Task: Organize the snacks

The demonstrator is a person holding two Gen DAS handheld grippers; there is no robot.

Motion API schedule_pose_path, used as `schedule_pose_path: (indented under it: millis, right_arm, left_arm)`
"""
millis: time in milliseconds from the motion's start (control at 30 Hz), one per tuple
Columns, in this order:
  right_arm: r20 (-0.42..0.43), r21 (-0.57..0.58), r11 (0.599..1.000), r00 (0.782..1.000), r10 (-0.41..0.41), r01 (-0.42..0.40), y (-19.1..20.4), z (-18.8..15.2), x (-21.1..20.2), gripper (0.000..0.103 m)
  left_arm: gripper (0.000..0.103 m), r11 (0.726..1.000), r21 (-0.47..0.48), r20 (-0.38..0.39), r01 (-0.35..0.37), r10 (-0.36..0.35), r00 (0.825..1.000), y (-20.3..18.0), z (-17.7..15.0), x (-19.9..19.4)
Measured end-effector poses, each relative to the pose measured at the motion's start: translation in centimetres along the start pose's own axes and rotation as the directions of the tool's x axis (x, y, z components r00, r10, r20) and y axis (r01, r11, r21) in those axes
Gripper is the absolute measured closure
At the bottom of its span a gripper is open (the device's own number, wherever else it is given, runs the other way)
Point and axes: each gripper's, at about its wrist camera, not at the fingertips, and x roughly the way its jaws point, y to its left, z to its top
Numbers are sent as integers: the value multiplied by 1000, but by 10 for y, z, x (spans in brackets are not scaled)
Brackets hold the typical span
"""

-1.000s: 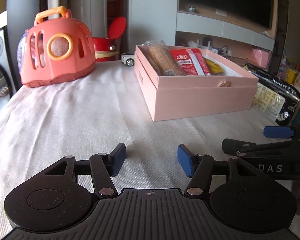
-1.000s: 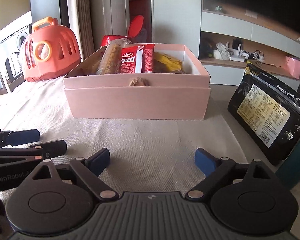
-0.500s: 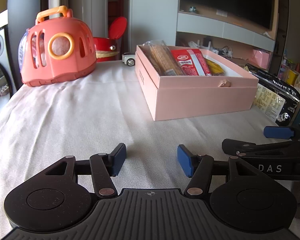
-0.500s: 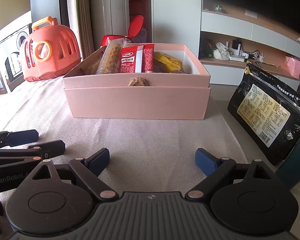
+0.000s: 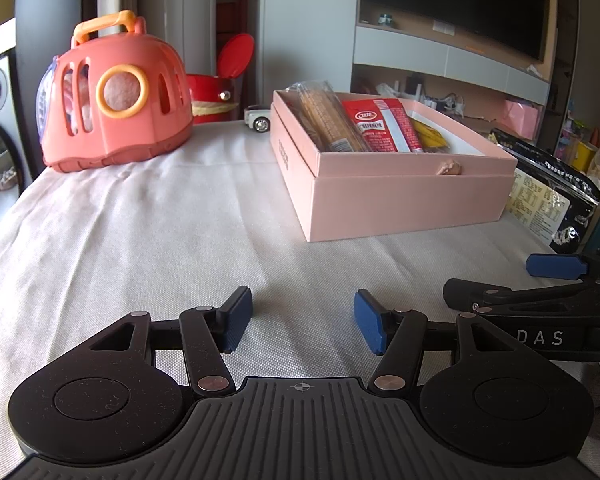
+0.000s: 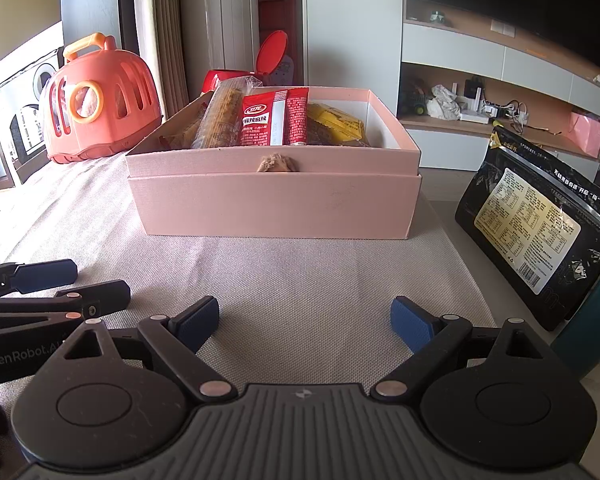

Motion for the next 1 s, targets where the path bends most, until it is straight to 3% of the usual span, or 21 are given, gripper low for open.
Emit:
schedule_pose_path:
  millis: [1000]
  right_arm:
    - [0, 0, 1000, 1000, 0, 0, 0, 0, 0, 10]
  left_arm:
    - [41, 1000, 12, -3, -4, 4, 1000, -2, 0, 1]
